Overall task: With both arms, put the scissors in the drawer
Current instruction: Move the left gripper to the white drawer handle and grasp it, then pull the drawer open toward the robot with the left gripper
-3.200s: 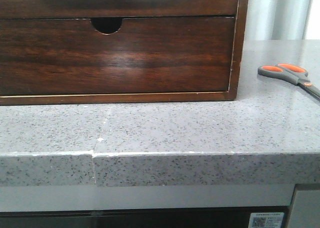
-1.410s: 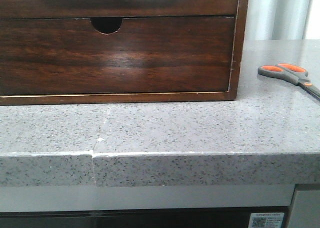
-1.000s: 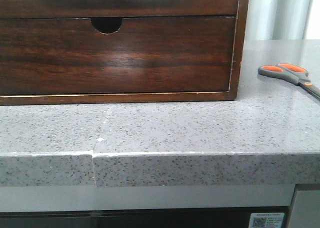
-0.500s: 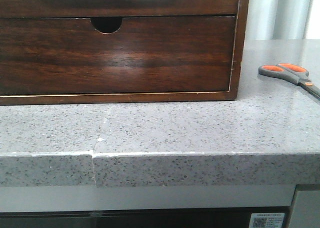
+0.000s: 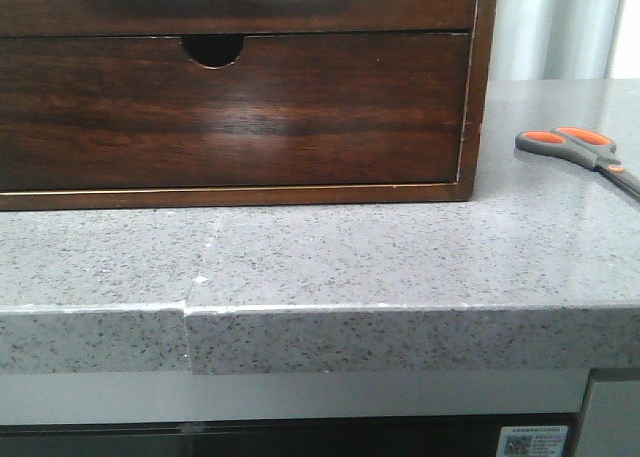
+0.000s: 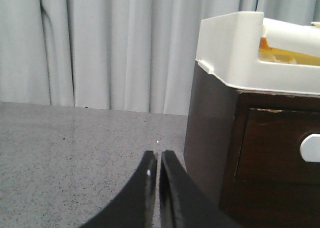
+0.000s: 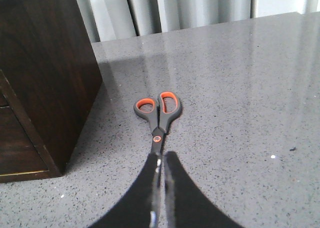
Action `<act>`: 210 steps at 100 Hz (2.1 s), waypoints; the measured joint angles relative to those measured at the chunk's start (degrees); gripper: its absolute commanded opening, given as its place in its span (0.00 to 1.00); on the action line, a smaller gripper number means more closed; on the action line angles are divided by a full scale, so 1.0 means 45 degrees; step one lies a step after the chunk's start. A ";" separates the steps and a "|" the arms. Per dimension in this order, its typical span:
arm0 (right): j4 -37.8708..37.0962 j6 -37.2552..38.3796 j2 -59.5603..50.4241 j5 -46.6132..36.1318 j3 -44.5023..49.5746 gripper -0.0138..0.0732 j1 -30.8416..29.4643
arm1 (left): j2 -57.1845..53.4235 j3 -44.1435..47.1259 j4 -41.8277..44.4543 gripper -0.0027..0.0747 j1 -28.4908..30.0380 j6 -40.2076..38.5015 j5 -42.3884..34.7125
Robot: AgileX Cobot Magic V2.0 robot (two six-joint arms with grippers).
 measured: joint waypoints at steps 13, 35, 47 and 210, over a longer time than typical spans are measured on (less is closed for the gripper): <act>0.0000 0.0000 0.0000 0.0420 0.0000 0.11 0.0000 | 0.0501 0.0000 0.0000 0.40 0.0000 0.0000 -0.0079; 0.0000 0.0000 0.0000 0.0858 0.0000 0.11 0.0000 | 0.1189 0.0000 0.0000 0.48 0.0000 0.0000 -0.1928; 0.0000 0.0000 0.0000 0.0909 0.0000 0.11 0.0000 | 0.1589 0.0000 0.1411 0.48 -0.0086 0.0000 -0.3158; 0.0000 0.0000 0.0000 0.1009 0.0000 0.11 0.0000 | 1.0575 -0.4659 1.6629 0.26 -0.4938 0.0329 -0.4244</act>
